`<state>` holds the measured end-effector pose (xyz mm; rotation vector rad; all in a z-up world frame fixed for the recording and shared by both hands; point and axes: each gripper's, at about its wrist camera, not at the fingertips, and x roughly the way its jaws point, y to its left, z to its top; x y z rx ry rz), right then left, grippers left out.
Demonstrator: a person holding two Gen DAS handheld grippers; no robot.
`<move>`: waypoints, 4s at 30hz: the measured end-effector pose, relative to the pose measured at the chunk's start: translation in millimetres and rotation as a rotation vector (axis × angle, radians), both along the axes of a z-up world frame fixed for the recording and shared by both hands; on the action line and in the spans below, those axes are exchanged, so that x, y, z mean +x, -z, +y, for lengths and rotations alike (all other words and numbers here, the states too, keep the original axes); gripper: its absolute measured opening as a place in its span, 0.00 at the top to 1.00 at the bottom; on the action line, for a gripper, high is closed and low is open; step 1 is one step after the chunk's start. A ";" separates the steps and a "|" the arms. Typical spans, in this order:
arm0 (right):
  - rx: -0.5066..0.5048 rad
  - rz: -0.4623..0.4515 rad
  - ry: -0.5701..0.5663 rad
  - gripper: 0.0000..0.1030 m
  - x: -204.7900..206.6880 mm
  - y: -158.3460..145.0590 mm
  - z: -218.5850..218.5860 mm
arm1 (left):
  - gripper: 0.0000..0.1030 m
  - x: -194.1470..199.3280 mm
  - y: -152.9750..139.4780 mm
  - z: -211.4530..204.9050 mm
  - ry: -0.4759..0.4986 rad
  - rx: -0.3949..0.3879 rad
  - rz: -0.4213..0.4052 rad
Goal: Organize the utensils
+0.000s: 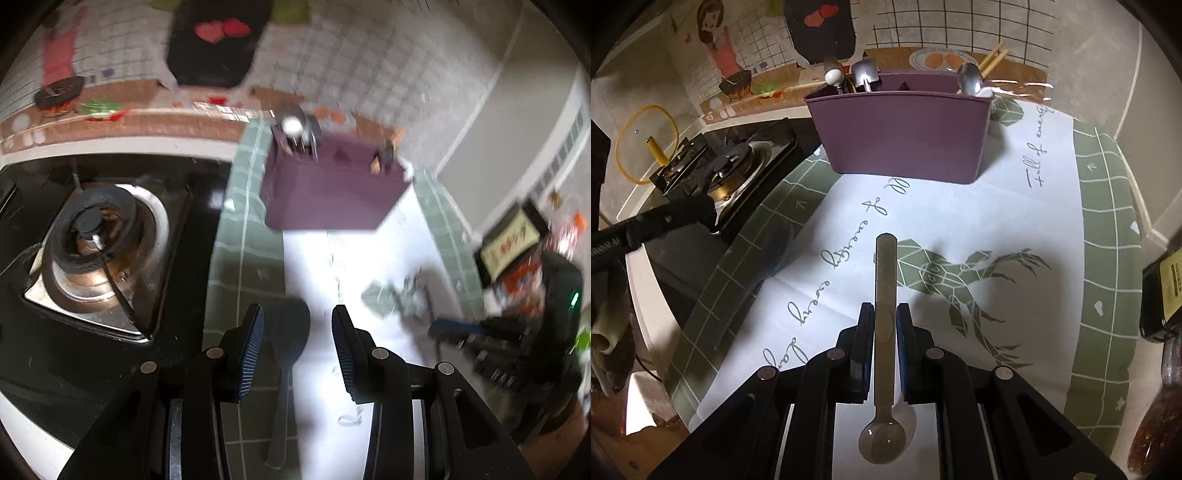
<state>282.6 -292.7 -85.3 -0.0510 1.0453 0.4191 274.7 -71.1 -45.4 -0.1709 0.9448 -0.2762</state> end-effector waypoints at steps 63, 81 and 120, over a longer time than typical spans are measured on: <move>0.110 -0.527 0.190 0.90 130.3 -218.2 -7.5 | 0.66 151.5 -198.2 -25.4 -0.017 -0.113 -0.479; 0.081 -0.226 0.191 0.56 183.1 -104.3 4.1 | 0.56 200.4 -78.8 -36.6 -0.028 -0.095 -0.216; -0.055 -0.474 0.407 0.03 -132.8 -68.4 -31.8 | 0.00 -120.2 -47.0 -47.9 -0.215 0.242 -0.388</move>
